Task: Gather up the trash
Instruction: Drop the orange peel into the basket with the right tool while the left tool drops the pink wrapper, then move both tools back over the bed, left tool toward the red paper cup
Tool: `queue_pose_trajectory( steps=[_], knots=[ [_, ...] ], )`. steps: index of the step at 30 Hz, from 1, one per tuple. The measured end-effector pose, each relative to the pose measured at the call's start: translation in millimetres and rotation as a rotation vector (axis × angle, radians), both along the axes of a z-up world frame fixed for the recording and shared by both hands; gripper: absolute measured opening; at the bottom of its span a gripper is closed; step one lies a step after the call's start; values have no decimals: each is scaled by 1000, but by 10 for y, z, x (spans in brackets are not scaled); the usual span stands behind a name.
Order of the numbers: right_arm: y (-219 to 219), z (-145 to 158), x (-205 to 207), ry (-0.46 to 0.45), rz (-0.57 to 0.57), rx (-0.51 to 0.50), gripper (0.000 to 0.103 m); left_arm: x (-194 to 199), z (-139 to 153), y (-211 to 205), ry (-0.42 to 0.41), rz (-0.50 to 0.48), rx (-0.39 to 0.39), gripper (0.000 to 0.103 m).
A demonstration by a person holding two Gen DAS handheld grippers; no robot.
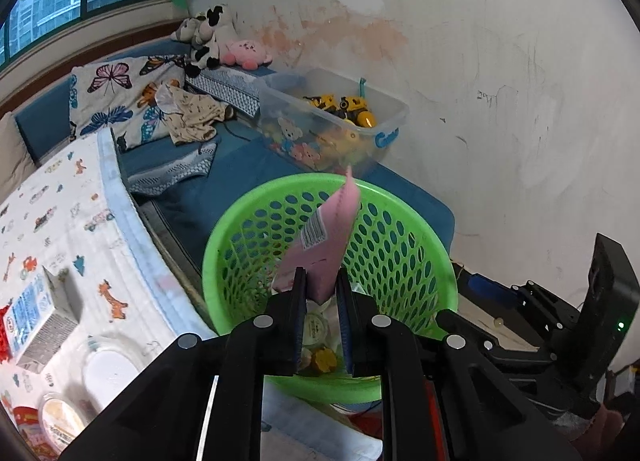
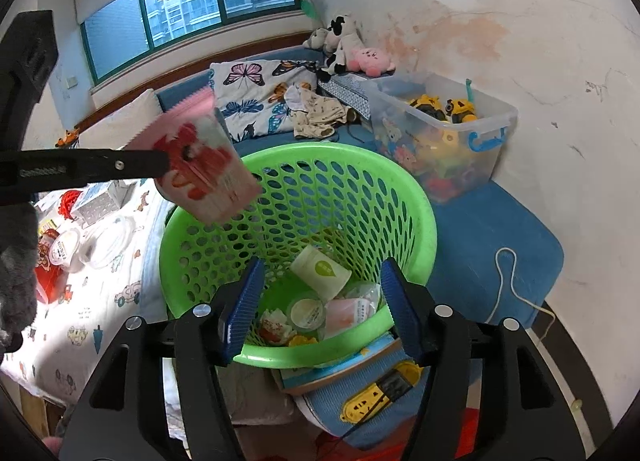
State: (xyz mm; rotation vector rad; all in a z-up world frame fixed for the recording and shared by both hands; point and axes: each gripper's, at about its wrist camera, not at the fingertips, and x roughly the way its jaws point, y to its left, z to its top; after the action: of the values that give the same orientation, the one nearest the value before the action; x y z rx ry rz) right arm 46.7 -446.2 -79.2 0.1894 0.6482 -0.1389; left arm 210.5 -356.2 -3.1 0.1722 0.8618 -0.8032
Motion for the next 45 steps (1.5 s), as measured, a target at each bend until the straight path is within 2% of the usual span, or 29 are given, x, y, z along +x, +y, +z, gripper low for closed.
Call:
queue_pose_trajectory(
  steps=[3,5,7,17,18,26,31,37,40,45],
  knots=[
    [16,-12,-25,1,-1,3,62,1,-44,-18,4,-5,4,17],
    [31,-19,-26,2,0,6,63,0,-73,-1,18,-4,-1,25],
    [46,-17,-35,1,1,8,63,-22,-89,43,14,8,-4,40],
    [278,57,-38,-16,48,5,67,-157,34,638,-25,117,0,47],
    [309,67,-33,-18,55,5,68,-161,55,710,-28,134,5,51],
    [667,141,78,-27,136,0,71,-163,143,1527,-44,322,43,62],
    [909,200,173,-38,189,-10,72,-81,148,2090,-23,451,73,70],
    [1169,248,267,-43,242,-12,73,18,70,2629,29,547,102,76],
    [1281,265,306,-42,267,-18,73,66,-46,2812,81,575,111,82],
    [1433,276,367,-37,301,-30,74,93,-254,2971,152,589,119,82]
  ],
)
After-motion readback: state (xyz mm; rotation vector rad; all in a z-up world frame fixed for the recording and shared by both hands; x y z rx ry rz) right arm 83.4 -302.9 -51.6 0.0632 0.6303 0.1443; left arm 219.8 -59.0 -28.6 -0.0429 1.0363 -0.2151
